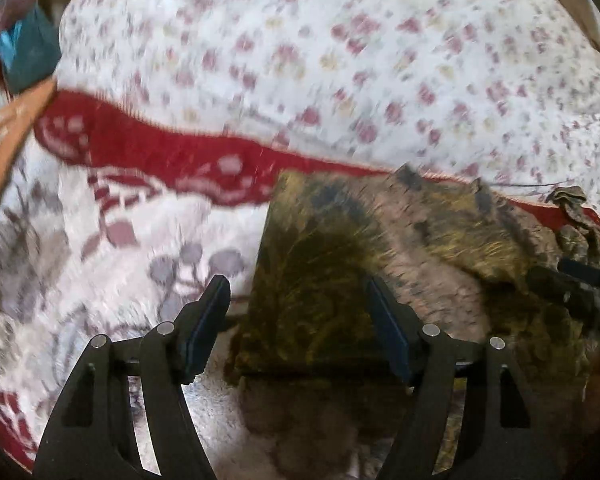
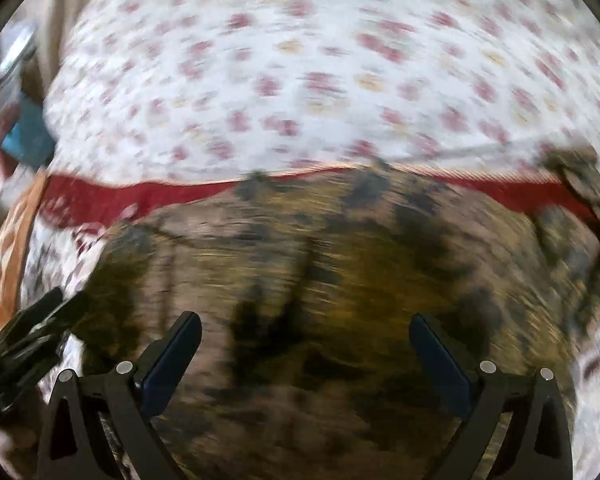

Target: Fold small clothes

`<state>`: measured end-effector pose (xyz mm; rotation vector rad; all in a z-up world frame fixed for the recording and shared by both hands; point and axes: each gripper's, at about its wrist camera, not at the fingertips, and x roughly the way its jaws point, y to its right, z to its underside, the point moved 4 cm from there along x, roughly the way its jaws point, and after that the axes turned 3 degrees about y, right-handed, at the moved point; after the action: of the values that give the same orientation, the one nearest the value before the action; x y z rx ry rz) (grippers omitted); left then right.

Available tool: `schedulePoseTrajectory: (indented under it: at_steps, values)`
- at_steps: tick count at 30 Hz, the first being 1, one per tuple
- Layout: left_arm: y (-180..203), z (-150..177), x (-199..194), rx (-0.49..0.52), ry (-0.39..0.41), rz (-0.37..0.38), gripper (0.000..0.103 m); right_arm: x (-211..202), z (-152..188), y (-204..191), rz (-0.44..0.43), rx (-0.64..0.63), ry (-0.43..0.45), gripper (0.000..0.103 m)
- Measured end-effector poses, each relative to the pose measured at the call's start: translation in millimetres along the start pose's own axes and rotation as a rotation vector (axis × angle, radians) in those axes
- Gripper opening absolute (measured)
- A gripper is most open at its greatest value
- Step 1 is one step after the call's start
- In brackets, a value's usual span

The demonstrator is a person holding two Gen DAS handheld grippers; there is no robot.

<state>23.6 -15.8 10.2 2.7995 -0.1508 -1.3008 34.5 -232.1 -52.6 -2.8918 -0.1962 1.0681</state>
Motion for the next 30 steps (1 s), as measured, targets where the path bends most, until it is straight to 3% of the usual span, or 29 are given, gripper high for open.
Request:
schedulePoseTrajectory:
  at_steps: [2, 3, 4, 5, 6, 8, 10, 11, 16, 19, 24, 26, 27, 28, 29, 30]
  values:
    - [-2, 5, 9, -0.005, -0.028, -0.005, 0.071, 20, -1, -28, 0.055, -0.134, -0.008, 0.102]
    - [0, 6, 11, -0.003, -0.035, 0.004, 0.071, 31, -1, -33, 0.106, -0.177, -0.023, 0.092]
    - [1, 7, 10, 0.004, -0.034, 0.009, 0.071, 47, -1, -30, 0.180, -0.205, -0.061, 0.067]
    - [1, 7, 9, 0.011, -0.030, 0.005, 0.071, 52, -2, -23, 0.200, -0.188, -0.083, 0.055]
    - [2, 7, 9, 0.018, -0.025, 0.000, 0.071, 51, -4, -11, 0.207, -0.145, -0.088, 0.051]
    - [2, 7, 7, 0.021, -0.021, 0.001, 0.071, 28, -8, 33, 0.267, 0.021, -0.020, 0.054]
    - [5, 6, 8, 0.017, -0.028, 0.012, 0.071, -1, -4, 76, 0.328, 0.162, 0.049, 0.083]
    - [6, 5, 9, 0.018, -0.033, 0.014, 0.071, -10, -1, 89, 0.316, 0.203, 0.069, 0.085]
    - [11, 7, 10, 0.042, -0.034, 0.006, 0.071, -14, 18, 118, 0.095, 0.326, 0.012, 0.086]
    - [7, 6, 10, 0.028, -0.035, 0.005, 0.071, -1, 25, 117, 0.060, 0.319, -0.020, 0.086]
    - [0, 4, 14, 0.001, -0.046, 0.005, 0.071, 16, 20, 118, 0.004, 0.360, 0.013, 0.091]
    - [-1, 2, 13, -0.003, -0.038, 0.005, 0.071, 27, 14, 108, 0.036, 0.300, 0.013, 0.092]
    - [-3, 0, 11, -0.005, -0.030, 0.002, 0.071, 26, 12, 103, 0.050, 0.256, 0.031, 0.080]
    - [-6, -2, 9, -0.012, -0.017, -0.001, 0.071, 24, 9, 96, 0.050, 0.214, 0.049, 0.036]
    - [-10, -5, 7, -0.021, -0.007, -0.003, 0.071, 22, 7, 91, -0.009, 0.211, 0.042, 0.013]
    - [-15, -7, 5, -0.036, 0.003, -0.006, 0.071, 15, 6, 90, -0.046, 0.234, 0.048, 0.006]
